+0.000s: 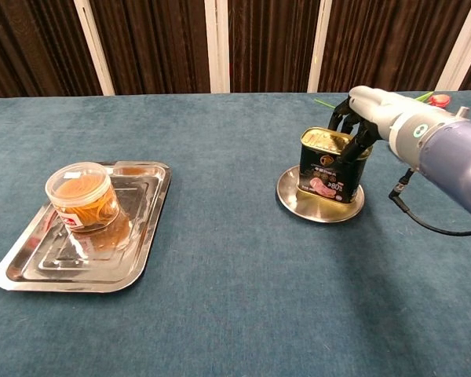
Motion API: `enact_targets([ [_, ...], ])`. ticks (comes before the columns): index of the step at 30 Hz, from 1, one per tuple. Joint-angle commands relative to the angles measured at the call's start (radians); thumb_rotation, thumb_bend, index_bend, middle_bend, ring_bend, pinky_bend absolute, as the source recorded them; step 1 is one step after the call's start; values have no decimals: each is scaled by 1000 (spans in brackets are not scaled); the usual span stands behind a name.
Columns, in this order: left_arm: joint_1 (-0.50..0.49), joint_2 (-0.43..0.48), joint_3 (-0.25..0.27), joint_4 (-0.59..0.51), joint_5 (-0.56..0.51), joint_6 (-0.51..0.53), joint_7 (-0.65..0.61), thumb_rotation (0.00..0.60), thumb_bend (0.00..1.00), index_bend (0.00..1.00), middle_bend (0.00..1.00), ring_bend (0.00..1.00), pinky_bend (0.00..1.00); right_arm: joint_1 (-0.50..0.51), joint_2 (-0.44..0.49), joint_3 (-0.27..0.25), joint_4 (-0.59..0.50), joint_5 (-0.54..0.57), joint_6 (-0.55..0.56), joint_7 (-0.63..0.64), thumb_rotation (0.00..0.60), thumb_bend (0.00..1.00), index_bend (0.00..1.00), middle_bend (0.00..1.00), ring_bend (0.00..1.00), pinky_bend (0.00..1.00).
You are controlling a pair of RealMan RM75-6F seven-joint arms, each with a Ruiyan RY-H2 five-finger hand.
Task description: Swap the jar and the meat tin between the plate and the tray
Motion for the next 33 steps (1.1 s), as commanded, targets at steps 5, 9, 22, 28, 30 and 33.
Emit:
enact_targets([
  [5, 1, -1, 2, 0, 6, 3, 2, 600, 147, 280, 0, 0, 0, -4, 45, -28, -19, 31, -72, 10, 600, 112, 262, 279, 185, 0],
  [9, 2, 0, 2, 1, 6, 1, -2, 600, 146, 281, 0, 0, 0, -1, 78, -31, -64, 59, -86, -1, 600, 47, 91, 46, 26, 0],
  [22, 13, 34, 15, -37, -9, -26, -4, 600, 146, 281, 0, 0, 0, -284, 446, -215, -316, -254, 90, 217, 600, 40, 21, 5, 0, 0],
  [28, 25, 61, 54, -114, -54, -85, 70, 600, 149, 262, 0, 0, 0, -447, 488, -369, -134, -556, 190, 457, 600, 40, 21, 5, 0, 0],
  [30, 32, 77, 70, -148, -66, -99, 105, 600, 150, 250, 0, 0, 0, -483, 483, -408, -73, -617, 209, 507, 600, 40, 21, 5, 0, 0],
  [33, 46, 87, 87, -174, -62, -88, 131, 600, 150, 230, 0, 0, 0, -510, 489, -448, -29, -677, 211, 537, 600, 40, 21, 5, 0, 0],
])
